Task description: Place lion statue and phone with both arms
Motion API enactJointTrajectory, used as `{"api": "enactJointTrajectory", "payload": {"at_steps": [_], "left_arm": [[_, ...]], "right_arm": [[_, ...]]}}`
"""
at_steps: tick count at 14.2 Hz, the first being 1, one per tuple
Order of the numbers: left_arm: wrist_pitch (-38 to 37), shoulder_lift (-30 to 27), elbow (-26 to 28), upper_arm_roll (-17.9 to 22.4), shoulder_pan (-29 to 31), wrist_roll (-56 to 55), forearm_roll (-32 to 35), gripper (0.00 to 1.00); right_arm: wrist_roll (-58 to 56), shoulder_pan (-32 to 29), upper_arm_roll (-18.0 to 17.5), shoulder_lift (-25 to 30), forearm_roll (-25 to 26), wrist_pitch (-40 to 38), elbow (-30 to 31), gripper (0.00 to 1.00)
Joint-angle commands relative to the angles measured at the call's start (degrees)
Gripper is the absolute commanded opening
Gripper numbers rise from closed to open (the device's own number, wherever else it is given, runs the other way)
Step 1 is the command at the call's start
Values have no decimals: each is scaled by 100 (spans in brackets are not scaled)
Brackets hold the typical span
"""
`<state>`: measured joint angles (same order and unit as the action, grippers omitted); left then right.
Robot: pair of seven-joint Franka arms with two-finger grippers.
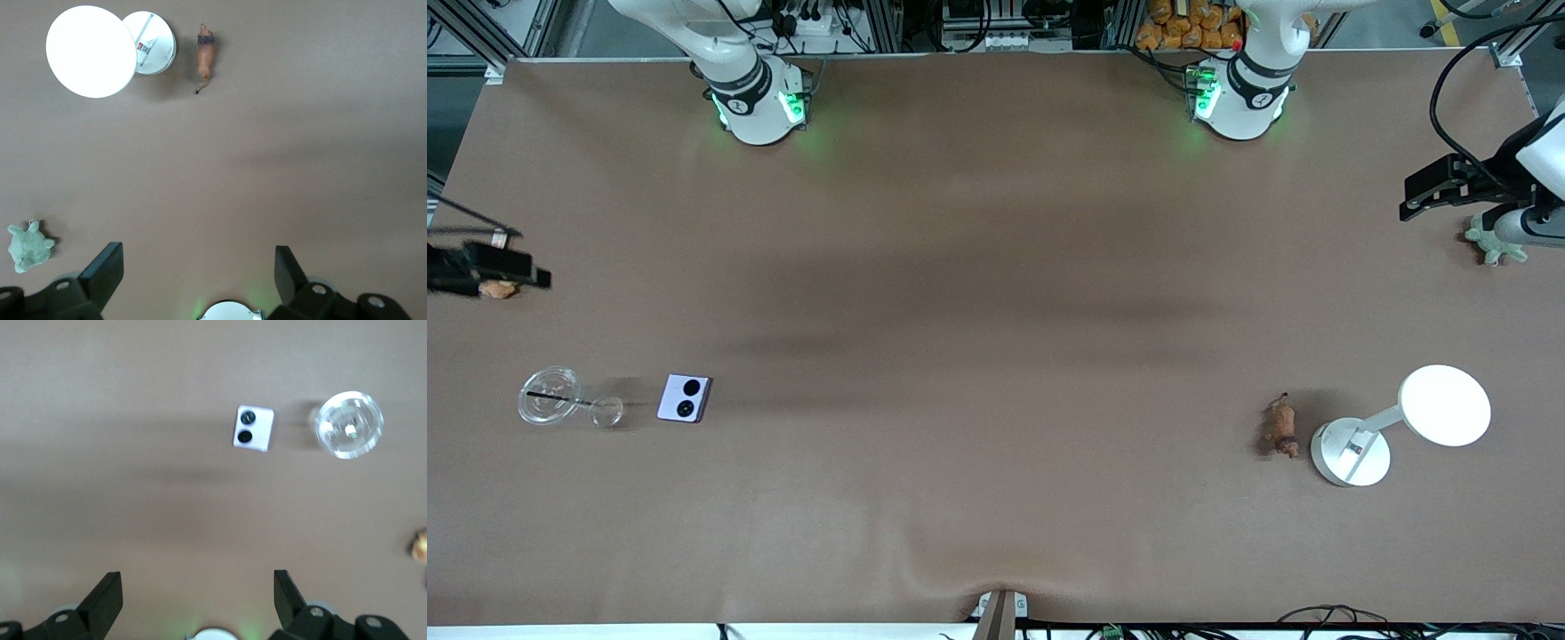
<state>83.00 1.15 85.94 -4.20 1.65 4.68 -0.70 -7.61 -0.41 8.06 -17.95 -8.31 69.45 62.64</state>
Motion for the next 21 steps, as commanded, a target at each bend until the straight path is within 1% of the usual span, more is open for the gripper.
{"api": "enactJointTrajectory", "payload": {"at_steps": [1,4,5,7,8,11,14,17,19,21], "left_arm": [[-21,-115,64,-10,54,120,61,100],[-21,-115,64,-10,54,120,70,100],[-21,-115,72,-10,63,120,61,100],[-21,-115,72,-10,63,120,61,100],[-21,-115,72,-10,63,120,61,100],[-12,-115,72,-10,63,120,61,100],[-21,-106,64,-10,63,120,61,100],[-12,-106,64,-10,63,120,53,100],[-12,-106,64,-10,63,120,44,100],[-12,-106,64,-10,63,120,53,100]], "right_arm": [[242,-3,-59,755,267,15,720,100],[286,-3,-59,1704,470,524,1985,100],[487,-3,-67,1855,488,543,2163,100],[1127,14,-76,2005,497,491,2287,100],[1235,23,-85,2084,497,482,2349,100],[1218,32,-85,2489,505,709,2902,100],[964,146,-85,2384,768,745,2806,100],[937,409,-85,2200,953,841,2701,100],[928,419,-76,2173,893,912,2692,100],[902,445,-76,2173,980,912,2692,100]]}}
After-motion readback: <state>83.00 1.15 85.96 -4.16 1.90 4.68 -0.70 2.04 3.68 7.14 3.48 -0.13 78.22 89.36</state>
